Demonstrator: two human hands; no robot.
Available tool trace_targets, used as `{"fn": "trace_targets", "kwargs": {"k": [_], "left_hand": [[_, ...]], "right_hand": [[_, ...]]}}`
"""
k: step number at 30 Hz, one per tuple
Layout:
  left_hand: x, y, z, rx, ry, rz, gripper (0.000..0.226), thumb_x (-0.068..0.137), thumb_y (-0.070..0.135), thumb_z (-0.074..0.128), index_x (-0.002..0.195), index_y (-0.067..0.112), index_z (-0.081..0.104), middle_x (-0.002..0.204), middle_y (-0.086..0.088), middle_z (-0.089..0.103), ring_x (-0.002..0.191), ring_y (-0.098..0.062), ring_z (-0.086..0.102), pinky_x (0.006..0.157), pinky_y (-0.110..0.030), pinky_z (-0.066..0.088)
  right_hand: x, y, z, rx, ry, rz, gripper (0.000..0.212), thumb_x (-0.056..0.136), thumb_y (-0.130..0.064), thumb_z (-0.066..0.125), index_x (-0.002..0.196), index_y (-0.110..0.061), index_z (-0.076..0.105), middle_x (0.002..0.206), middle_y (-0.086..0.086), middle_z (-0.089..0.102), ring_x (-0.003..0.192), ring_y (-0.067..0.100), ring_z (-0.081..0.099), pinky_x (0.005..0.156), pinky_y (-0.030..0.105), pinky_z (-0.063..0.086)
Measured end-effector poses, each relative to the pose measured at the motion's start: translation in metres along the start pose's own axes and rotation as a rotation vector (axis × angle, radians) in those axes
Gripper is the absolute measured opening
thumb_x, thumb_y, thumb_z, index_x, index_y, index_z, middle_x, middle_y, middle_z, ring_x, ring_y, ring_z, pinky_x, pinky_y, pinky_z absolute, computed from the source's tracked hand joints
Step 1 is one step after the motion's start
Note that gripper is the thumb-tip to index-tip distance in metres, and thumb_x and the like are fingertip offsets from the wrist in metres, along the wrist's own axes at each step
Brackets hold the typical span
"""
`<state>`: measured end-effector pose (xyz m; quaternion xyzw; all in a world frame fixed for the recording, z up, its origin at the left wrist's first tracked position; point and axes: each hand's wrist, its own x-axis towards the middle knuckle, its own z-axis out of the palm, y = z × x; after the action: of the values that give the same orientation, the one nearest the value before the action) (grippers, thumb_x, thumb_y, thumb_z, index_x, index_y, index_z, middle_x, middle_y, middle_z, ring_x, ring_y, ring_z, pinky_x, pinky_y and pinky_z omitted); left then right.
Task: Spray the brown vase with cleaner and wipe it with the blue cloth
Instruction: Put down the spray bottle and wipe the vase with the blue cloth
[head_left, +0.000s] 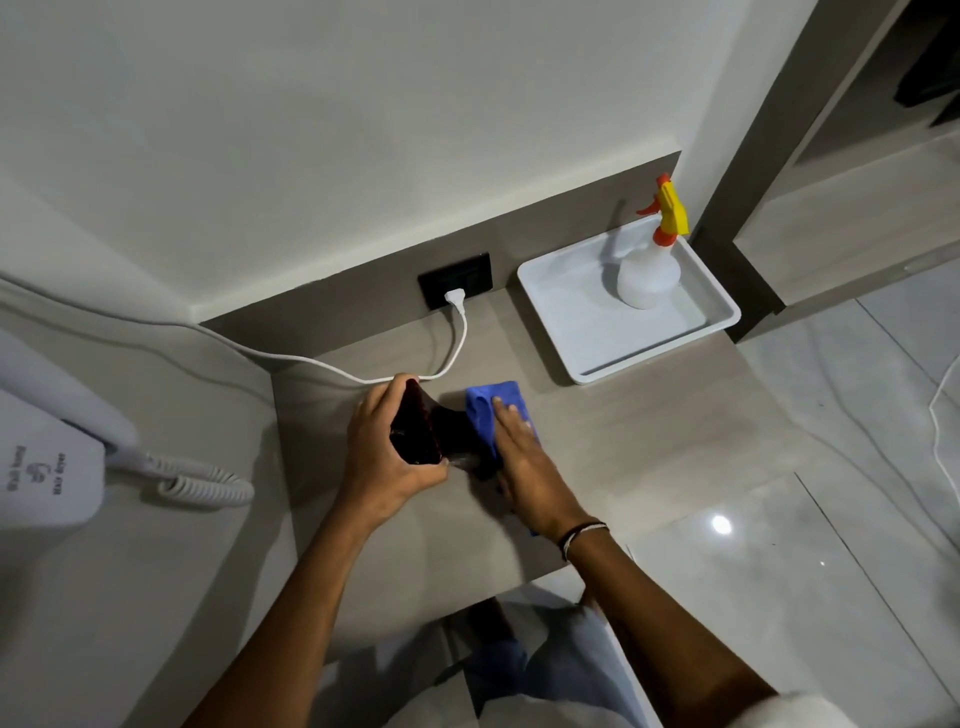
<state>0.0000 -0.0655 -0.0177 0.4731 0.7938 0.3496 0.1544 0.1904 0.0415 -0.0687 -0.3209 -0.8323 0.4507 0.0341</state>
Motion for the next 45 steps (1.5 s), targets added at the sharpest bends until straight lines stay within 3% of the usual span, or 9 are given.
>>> {"fn": "trace_targets", "kwargs": {"k": [7,13,20,23,26,30,35,41,45], "left_hand": [[0.007,0.011,0.003,-0.020,0.000,-0.004,0.066,0.052,0.036,0.081,0.114,0.029,0.060,0.108,0.018,0.060,0.102,-0.006,0.060,0.090,-0.030,0.052],[0.002,0.003,-0.004,0.057,-0.037,-0.052,0.101,0.047,0.037,0.086,0.141,0.013,0.055,0.131,-0.002,0.057,0.122,-0.026,0.053,0.103,-0.040,0.049],[0.009,-0.009,-0.005,-0.289,0.123,-0.624,0.051,0.055,0.055,0.091,0.095,0.027,0.076,0.089,-0.001,0.079,0.087,-0.028,0.077,0.072,-0.043,0.066],[0.007,-0.010,-0.008,-0.313,0.035,-0.737,0.073,0.061,0.081,0.081,0.112,0.030,0.073,0.108,-0.006,0.079,0.095,-0.027,0.078,0.084,-0.052,0.066],[-0.002,-0.010,-0.013,-0.155,-0.179,-0.540,0.111,0.061,0.095,0.070,0.156,0.052,0.032,0.161,0.004,0.042,0.137,-0.016,0.050,0.110,-0.044,0.049],[-0.014,-0.002,-0.019,0.086,-0.382,-0.241,0.142,0.051,0.083,0.088,0.159,0.063,-0.004,0.173,0.019,-0.021,0.161,-0.022,0.006,0.119,-0.053,0.035],[-0.019,0.012,-0.013,0.445,-0.188,0.080,0.126,0.069,0.037,0.096,0.167,0.013,0.020,0.178,-0.003,0.011,0.163,-0.022,0.004,0.132,-0.046,0.016],[-0.020,0.013,-0.013,0.335,-0.159,0.036,0.113,0.061,0.023,0.098,0.156,0.005,0.039,0.152,-0.012,0.050,0.139,-0.030,0.047,0.115,-0.038,0.044],[-0.016,0.015,-0.010,0.279,-0.152,-0.037,0.100,0.060,0.026,0.094,0.147,0.009,0.047,0.137,-0.009,0.058,0.124,-0.028,0.056,0.102,-0.037,0.050]], "right_hand": [[-0.008,-0.053,0.016,0.223,0.070,-0.288,0.080,0.101,0.001,0.044,0.172,-0.014,0.009,0.182,0.003,0.006,0.169,0.017,0.005,0.137,0.028,0.008],[0.004,0.018,-0.005,-0.057,-0.063,-0.082,0.083,0.100,0.014,0.048,0.170,-0.010,0.010,0.177,0.001,-0.006,0.169,0.029,0.003,0.138,0.041,0.011],[0.003,0.040,-0.022,0.671,0.145,0.280,0.067,0.100,0.012,0.036,0.138,-0.033,0.067,0.131,0.010,0.077,0.109,0.023,0.075,0.096,0.032,0.062],[0.008,0.035,-0.020,0.908,0.127,0.385,0.062,0.103,0.011,0.034,0.124,-0.034,0.072,0.111,0.002,0.084,0.091,0.018,0.080,0.081,0.028,0.067],[0.015,0.033,-0.022,1.004,0.154,0.441,0.055,0.105,0.011,0.033,0.119,-0.023,0.074,0.098,0.002,0.086,0.084,0.017,0.081,0.076,0.027,0.068],[0.025,0.032,-0.023,1.015,0.157,0.447,0.056,0.104,0.011,0.033,0.107,-0.024,0.076,0.100,0.005,0.086,0.087,0.017,0.083,0.076,0.025,0.067],[0.031,0.029,-0.019,0.874,0.181,0.403,0.055,0.105,0.009,0.036,0.118,-0.032,0.071,0.127,0.018,0.078,0.112,0.032,0.077,0.106,0.048,0.061],[0.010,0.011,-0.011,0.419,0.409,0.236,0.065,0.100,0.015,0.041,0.161,-0.007,0.043,0.156,0.015,0.057,0.130,0.013,0.060,0.103,-0.005,0.039],[-0.013,-0.027,0.003,0.296,0.373,-0.089,0.075,0.097,0.014,0.045,0.166,-0.013,0.033,0.158,-0.007,0.045,0.133,-0.020,0.048,0.111,-0.001,0.035]]}}
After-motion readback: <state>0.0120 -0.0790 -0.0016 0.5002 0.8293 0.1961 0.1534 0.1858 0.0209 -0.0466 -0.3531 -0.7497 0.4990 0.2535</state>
